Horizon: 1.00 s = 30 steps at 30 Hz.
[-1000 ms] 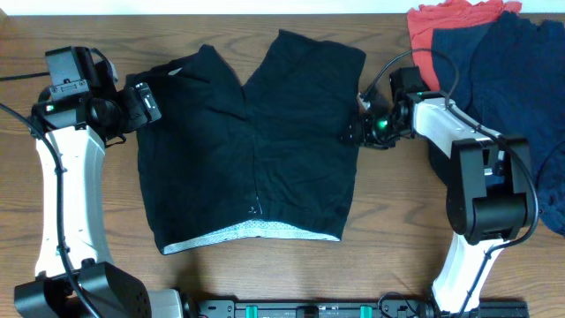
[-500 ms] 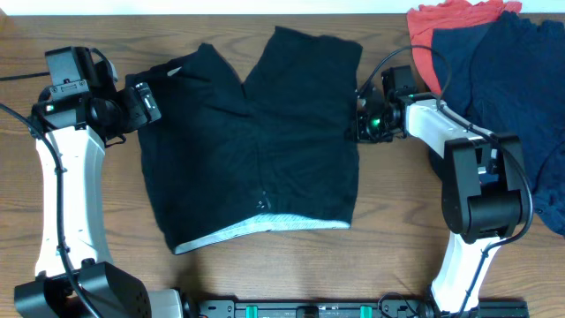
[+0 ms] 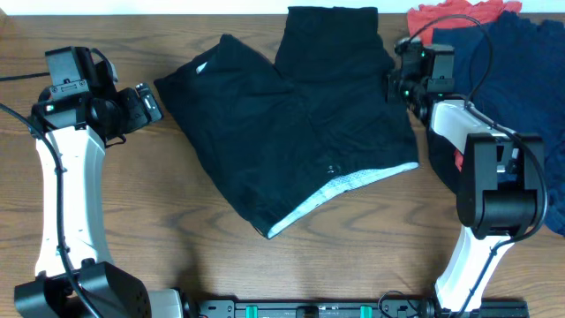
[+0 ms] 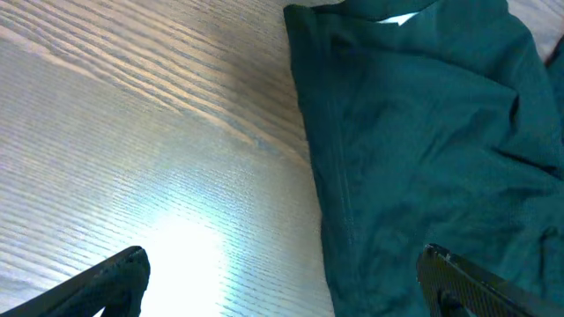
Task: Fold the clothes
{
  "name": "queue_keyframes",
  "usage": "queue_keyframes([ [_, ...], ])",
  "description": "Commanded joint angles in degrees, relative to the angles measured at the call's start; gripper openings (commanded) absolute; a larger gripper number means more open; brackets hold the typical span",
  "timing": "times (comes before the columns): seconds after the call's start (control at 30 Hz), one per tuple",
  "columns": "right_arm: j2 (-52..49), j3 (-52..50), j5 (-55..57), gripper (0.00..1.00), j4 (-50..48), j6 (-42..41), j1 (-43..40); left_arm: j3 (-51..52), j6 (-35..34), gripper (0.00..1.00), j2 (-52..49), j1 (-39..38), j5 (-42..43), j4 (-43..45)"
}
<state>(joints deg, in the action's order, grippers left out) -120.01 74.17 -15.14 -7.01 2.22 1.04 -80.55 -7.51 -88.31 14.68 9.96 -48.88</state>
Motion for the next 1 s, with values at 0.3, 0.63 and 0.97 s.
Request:
queue_keyframes([
  [0.3,5.42,10.45,-7.39,0.99,17.66,-5.09,2.34,-0.39,5.35,0.98,-6.32,-0.7,5.92,6.58],
  [0.63,16.55,14.12,-7.34,0.99,42.82,-4.72,3.67,-0.42,9.03,0.99,-21.14,-5.7,12.98,24.74],
  [0.97,17.68,14.1,-5.79,0.92,50.01,-4.68,3.91,-0.42,11.67,0.94,-30.49,-9.99,4.02,34.38],
])
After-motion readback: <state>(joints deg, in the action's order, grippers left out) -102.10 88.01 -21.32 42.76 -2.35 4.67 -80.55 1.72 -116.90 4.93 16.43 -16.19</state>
